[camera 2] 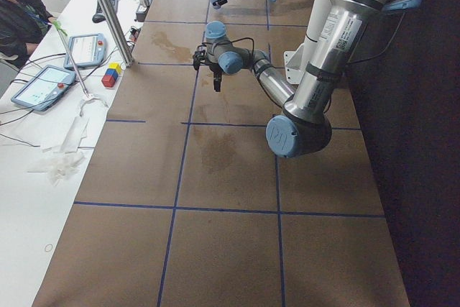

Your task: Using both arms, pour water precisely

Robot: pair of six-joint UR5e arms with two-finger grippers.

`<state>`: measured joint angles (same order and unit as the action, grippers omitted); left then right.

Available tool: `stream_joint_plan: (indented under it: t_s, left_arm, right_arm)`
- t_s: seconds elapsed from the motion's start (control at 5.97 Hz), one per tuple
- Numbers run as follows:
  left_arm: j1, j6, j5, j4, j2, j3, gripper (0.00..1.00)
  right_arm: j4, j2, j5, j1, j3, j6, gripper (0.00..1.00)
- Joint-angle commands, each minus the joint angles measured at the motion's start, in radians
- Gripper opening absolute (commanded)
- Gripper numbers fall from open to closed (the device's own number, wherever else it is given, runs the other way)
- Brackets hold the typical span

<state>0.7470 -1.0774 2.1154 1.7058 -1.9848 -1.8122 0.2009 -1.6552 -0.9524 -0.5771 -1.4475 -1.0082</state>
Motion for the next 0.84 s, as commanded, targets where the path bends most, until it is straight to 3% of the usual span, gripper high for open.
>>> stream_joint_plan:
  t_s: [0.0, 0.33, 0.67]
  left_arm:
    - [0.000, -0.010, 0.000, -0.002, -0.002, -0.001, 1.00]
    - [0.000, -0.009, 0.000, 0.000, -0.002, -0.001, 1.00]
    - [-0.001, -0.009, 0.000, 0.000, -0.003, 0.001, 1.00]
  right_arm:
    - [0.000, 0.003, -0.012, -0.012, -0.086, 0.070, 0.05]
    - [0.020, 0.021, -0.075, -0.053, -0.145, 0.172, 0.05]
    - [0.086, 0.115, -0.101, -0.053, -0.152, 0.181, 0.02]
